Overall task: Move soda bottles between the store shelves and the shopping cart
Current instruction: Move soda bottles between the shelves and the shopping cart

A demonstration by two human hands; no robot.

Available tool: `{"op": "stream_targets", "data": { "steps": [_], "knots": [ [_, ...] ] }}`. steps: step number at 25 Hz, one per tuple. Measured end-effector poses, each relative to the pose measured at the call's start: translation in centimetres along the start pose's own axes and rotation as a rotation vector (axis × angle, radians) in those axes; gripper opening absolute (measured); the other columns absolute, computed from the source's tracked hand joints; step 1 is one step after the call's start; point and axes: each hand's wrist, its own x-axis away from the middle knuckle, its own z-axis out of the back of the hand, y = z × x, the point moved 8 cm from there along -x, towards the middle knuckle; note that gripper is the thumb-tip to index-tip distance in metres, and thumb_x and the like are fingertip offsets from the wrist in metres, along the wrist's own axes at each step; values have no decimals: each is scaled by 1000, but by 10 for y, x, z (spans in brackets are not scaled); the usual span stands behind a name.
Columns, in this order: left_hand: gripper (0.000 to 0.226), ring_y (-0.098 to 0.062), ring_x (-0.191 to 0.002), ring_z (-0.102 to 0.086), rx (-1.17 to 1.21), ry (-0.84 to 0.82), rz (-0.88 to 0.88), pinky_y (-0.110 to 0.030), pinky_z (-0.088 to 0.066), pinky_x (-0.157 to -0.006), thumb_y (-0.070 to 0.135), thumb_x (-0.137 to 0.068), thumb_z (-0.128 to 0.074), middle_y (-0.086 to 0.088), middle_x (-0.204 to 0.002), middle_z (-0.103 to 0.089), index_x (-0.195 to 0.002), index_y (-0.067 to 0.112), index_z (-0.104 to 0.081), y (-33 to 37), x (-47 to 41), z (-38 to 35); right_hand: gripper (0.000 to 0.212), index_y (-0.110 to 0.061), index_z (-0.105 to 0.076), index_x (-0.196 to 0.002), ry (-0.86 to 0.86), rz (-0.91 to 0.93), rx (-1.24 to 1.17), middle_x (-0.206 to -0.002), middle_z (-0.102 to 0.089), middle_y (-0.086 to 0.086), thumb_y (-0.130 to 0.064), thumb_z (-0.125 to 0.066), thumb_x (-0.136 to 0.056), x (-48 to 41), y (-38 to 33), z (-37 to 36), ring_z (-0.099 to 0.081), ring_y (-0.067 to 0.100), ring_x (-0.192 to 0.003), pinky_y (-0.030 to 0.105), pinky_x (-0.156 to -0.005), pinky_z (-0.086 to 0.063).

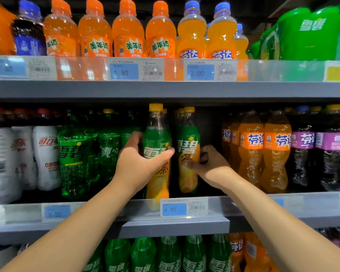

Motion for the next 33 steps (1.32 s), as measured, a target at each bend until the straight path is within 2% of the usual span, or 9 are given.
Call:
{"op": "stream_targets", "data": {
  "steps": [4,6,9,13,17,22,26,29,33],
  "knots": [
    [54,14,-74,-64,-90,60,65,-8,-47,-59,75,-52,-75,33,-83,-68,-89,41,-58,-11,-5,-1,58,-29,-50,-120,-8,-5,-37,-107,-65,-9,-50,-83,-78,0,1,-1,-66,13,-95,29,-78,-59],
    [53,9,-73,-63,-137,80,116,-17,-50,-64,81,-48,-71,25,-77,-68,-84,44,-56,-17,-8,0,60,-30,-50,-121,-19,-3,-33,-106,-65,-11,-48,-85,-76,1,1,0,-64,9,-92,23,-70,-54],
    [53,10,-79,-47,-250,56,103,-18,-39,-65,87,-50,-65,31,-92,-47,-81,48,-46,-19,-8,-2,66,-29,-50,-126,-36,7,-15,-106,-62,-14,-45,-88,-74,2,0,0,-61,7,-90,16,-63,-45],
    [69,8,-79,-53,-251,-41,138,-23,-45,-66,90,-49,-65,25,-92,-57,-94,42,-41,-29,-5,-5,73,-27,-47,-133,-71,17,15,-118,-65,-8,-41,-88,-74,2,3,-3,-64,15,-102,16,-63,-45],
    [76,-2,-77,-56,-355,-99,82,-26,-45,-66,94,-54,-55,21,-91,-58,-103,40,-38,-26,-2,-10,72,-28,-48,-134,-74,23,33,-113,-62,-12,-40,-88,-75,3,5,-4,-62,11,-95,15,-61,-44],
    [73,9,-71,-51,-311,-115,-89,-4,-41,-53,90,-60,-51,22,-81,-57,-105,34,-40,-3,4,-15,65,-29,-51,-131,-59,35,52,-101,-57,-18,-39,-86,-78,6,2,-1,-56,2,-85,14,-59,-40],
    [96,-6,-53,-52,-515,-153,-111,-15,-35,-37,93,-64,-36,9,-66,-54,-123,16,-38,-1,5,-17,62,-28,-51,-131,-61,43,55,-106,-58,-14,-37,-85,-80,8,0,-1,-60,12,-97,17,-67,-46],
    [114,-10,-49,-50,-645,-242,-110,-19,-35,-36,91,-66,-24,1,-65,-51,-139,3,-33,-1,4,-28,62,-26,-50,-132,-66,38,40,-109,-57,-13,-33,-85,-81,8,1,0,-59,14,-100,25,-78,-50],
    [110,-6,-52,-46,-699,-304,-124,-18,-26,-41,87,-70,-26,3,-67,-47,-140,2,-30,-2,5,-45,60,-27,-49,-133,-87,12,19,-111,-58,-12,-29,-83,-83,7,4,2,-59,14,-100,22,-73,-50]
  ]
}}
